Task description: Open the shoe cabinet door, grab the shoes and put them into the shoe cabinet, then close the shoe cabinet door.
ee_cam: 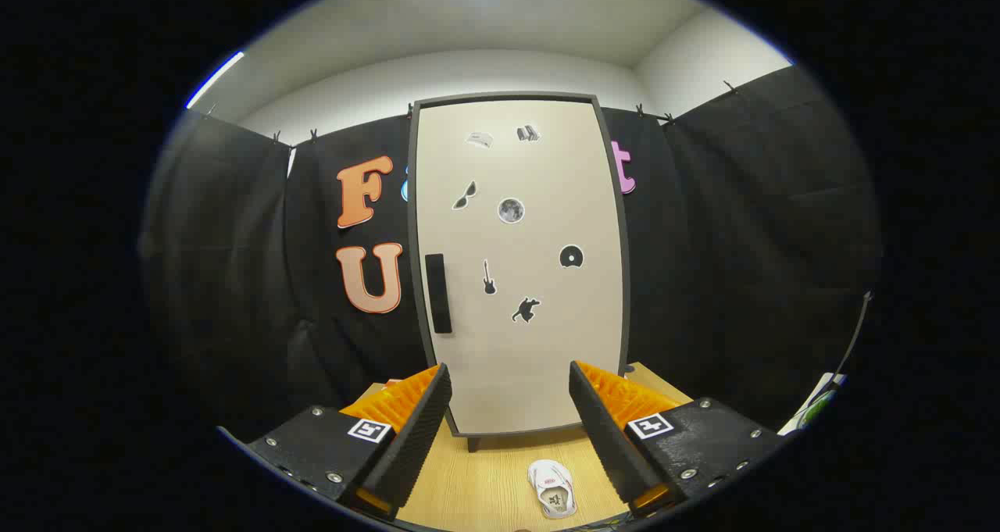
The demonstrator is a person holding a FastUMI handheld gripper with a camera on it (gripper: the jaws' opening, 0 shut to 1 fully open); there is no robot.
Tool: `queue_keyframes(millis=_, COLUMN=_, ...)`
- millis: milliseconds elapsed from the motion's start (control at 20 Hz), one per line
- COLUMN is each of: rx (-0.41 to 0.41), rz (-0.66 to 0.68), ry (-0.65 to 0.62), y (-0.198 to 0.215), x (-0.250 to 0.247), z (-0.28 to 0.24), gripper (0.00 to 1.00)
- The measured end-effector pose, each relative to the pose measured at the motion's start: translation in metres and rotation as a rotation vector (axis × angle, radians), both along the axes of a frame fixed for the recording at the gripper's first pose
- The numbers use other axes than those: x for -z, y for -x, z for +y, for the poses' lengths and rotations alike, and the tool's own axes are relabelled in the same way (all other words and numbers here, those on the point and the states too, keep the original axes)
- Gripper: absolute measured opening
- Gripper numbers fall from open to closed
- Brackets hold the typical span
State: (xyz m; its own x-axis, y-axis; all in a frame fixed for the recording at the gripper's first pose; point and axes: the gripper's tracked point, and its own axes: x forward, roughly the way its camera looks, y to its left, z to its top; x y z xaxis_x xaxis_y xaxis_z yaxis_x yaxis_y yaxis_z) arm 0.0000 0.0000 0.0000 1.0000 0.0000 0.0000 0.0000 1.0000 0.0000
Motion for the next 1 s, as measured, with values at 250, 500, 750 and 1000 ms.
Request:
queue_keyframes(millis=250, rx=-0.007, rz=-0.006, ry=0.014, y=0.002, x=0.004, z=0.007, gripper=0.94)
queue_keyframes(millis=500, rx=-0.001, rz=-0.011, ry=0.015, y=0.004, x=0.004, z=0.005, gripper=0.94)
queue_keyframes(millis=750, rx=0.0, rz=-0.004, ry=0.01, y=0.004, x=0.007, z=0.005, gripper=0.94)
queue_keyframes(millis=1000, rx=0.004, rz=0.009, ry=0.019, y=-0.001, x=0.009, z=0.008, gripper=0.94)
